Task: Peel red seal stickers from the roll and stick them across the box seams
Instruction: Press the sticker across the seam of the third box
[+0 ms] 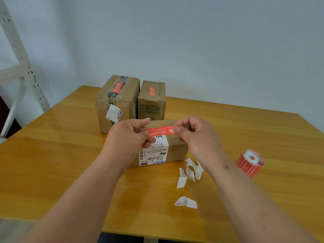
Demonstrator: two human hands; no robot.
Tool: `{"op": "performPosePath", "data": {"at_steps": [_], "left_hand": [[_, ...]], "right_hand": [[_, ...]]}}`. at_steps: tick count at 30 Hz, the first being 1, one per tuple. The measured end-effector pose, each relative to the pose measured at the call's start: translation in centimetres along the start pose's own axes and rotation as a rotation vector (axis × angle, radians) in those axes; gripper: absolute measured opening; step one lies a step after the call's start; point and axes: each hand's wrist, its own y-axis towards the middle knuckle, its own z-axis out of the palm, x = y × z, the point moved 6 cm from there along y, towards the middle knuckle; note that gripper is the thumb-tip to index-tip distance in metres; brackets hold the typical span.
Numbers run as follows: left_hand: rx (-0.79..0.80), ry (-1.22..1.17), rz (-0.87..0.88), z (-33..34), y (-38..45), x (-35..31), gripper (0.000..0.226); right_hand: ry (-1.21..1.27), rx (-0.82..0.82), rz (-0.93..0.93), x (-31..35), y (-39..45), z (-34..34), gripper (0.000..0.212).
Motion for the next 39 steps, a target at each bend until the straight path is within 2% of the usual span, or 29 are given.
{"op": "performPosePath", "data": {"at_steps": [7, 12, 14, 17, 23, 25, 26, 29, 30, 32, 36, 38, 39], "left_hand": [[0.011, -0.012, -0.031, -2.1, 2.1, -1.2, 0.029], [-0.003, 0.049, -0.011, -3.3, 3.5, -1.5, 0.009], [0.011, 0.111, -0.003, -3.3, 3.9, -1.4, 0.011], [0.014, 0.261, 0.034, -3.0, 4.3, -1.5, 0.011], [0.022, 0.491, 0.088, -2.2, 4.7, -1.9, 0.007], [0.014, 0.479, 0.132, -2.0, 5.0, -2.3, 0.005], [0.006, 0.436, 0.155, -1.9, 5.1, -2.4, 0.016], [-0.028, 0.325, 0.163, -1.7, 5.0, -2.4, 0.069], [-0.038, 0.316, 0.156, -1.6, 5.0, -2.3, 0.073], [-0.028, 0.35, 0.153, -1.3, 4.9, -2.3, 0.059], [0.111, 0.284, 0.117, -0.2, 4.6, -2.2, 0.01], [0.1, 0.264, 0.121, -0.2, 4.7, -2.2, 0.004], [0.081, 0.262, 0.119, -0.4, 4.7, -2.2, 0.013]], "right_hand": [[-0.009, -0.065, -0.148, 2.5, 1.7, 1.6, 0.012], [-0.034, -0.065, -0.152, 2.6, 2.9, 2.7, 0.009], [-0.042, -0.046, -0.125, 2.1, 3.3, 3.0, 0.017], [-0.093, 0.01, -0.101, 1.7, 3.6, 3.3, 0.003], [-0.131, 0.021, -0.146, 1.7, 4.4, 2.9, 0.014], [-0.119, 0.043, -0.167, 1.8, 4.5, 2.9, 0.014], [-0.111, 0.056, -0.175, 1.8, 4.5, 3.0, 0.014], [-0.08, 0.04, -0.179, 1.7, 4.6, 2.8, 0.012], [-0.059, 0.029, -0.175, 1.7, 4.8, 2.5, 0.011], [-0.033, 0.044, -0.174, 1.6, 4.9, 2.4, 0.011], [-0.02, 0.134, -0.174, 1.8, 4.6, 2.7, 0.01], [-0.021, 0.131, -0.157, 1.7, 4.7, 2.7, 0.01], [-0.037, 0.125, -0.144, 1.6, 4.7, 2.7, 0.009]]}}
